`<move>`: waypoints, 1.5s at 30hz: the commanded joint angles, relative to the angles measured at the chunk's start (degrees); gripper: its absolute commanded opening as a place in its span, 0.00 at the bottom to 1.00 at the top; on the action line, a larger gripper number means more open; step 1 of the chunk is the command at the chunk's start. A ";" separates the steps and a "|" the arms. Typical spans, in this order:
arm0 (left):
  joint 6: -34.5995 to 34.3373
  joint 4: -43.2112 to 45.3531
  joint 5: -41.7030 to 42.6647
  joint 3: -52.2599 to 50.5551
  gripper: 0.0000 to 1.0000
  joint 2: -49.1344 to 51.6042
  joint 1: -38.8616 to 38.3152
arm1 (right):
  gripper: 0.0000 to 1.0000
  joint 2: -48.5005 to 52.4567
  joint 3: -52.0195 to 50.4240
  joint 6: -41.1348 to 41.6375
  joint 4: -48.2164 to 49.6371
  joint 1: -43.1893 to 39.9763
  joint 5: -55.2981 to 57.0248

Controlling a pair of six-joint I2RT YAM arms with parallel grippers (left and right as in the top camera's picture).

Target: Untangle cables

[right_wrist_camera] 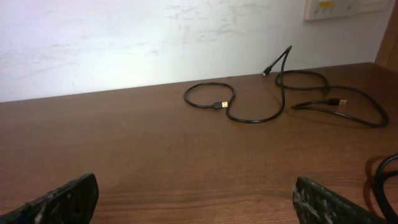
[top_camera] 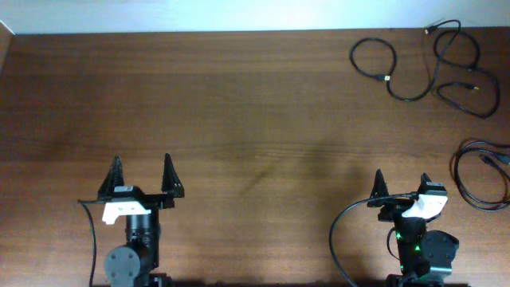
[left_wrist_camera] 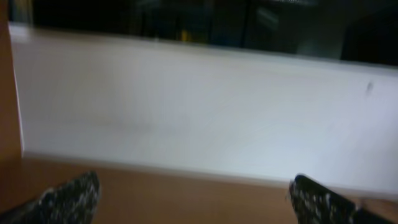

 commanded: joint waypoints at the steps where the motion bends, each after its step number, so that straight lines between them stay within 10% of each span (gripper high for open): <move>1: -0.61 -10.97 0.61 -0.68 0.99 -6.40 -0.04 | 0.99 -0.46 -0.28 0.42 -0.35 -0.17 -0.52; 7: -0.55 -28.52 0.50 -2.58 0.99 -10.12 -0.09 | 0.99 -0.46 -0.28 0.42 -0.35 -0.17 -0.52; 45: 2.62 -28.04 1.46 -2.58 0.99 -12.41 -1.90 | 0.99 -0.46 -0.28 0.42 -0.35 -0.17 -0.52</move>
